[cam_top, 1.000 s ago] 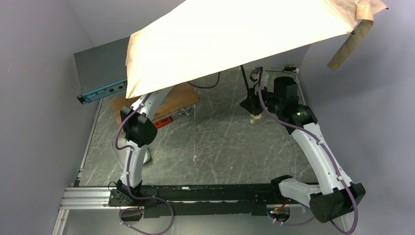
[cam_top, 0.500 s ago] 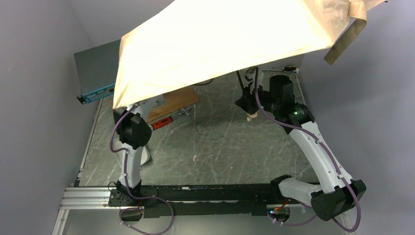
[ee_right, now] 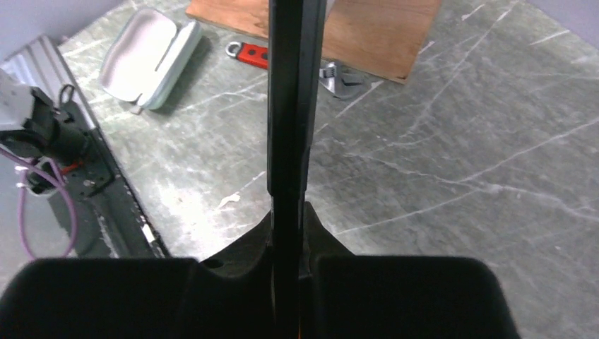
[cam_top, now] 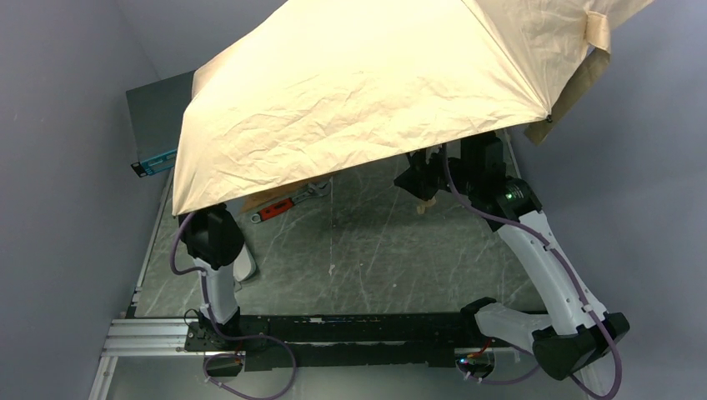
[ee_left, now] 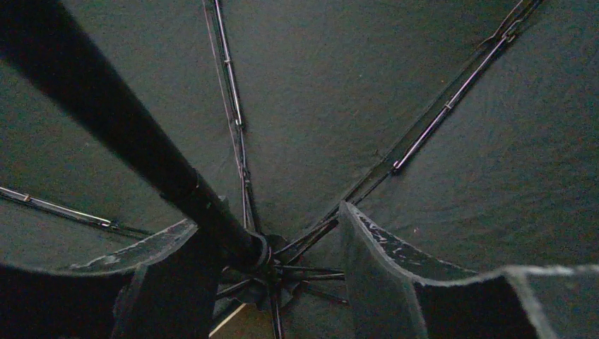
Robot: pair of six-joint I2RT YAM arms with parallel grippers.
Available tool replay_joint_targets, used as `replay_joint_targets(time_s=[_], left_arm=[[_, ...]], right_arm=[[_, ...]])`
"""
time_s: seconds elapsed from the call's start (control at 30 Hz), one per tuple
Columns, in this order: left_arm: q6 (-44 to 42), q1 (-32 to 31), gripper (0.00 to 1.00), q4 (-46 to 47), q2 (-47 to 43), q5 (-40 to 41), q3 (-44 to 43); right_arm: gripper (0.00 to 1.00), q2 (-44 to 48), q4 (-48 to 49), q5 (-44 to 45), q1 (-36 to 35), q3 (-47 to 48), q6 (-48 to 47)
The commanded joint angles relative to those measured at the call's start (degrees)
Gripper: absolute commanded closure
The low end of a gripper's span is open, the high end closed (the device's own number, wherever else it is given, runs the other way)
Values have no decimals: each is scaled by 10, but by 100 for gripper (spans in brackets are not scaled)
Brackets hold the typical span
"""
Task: Open the umbrella
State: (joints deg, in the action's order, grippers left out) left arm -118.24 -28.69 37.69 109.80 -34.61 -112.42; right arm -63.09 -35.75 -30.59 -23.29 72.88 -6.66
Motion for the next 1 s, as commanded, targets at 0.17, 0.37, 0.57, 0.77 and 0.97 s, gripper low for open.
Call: replay_joint_targets(time_s=[0.17,0.37,0.57,0.77,0.97], left_arm=[[59,1,30,38,-31,144,37],[98,-32,17,38,-72,121,111],[136,-44,14,35,-128,111,195],[156,-46,0,16,-207,80,307],[213,-61,0,13,-261,103,385]], right_arm=[[100,65,101,-60,-6,-28,101],[100,70,182,-27,20,-35,189],[100,68,250,-26,52,-25,252],[100,69,280,-13,70,-19,280],[100,80,282,63,79,-21,272]])
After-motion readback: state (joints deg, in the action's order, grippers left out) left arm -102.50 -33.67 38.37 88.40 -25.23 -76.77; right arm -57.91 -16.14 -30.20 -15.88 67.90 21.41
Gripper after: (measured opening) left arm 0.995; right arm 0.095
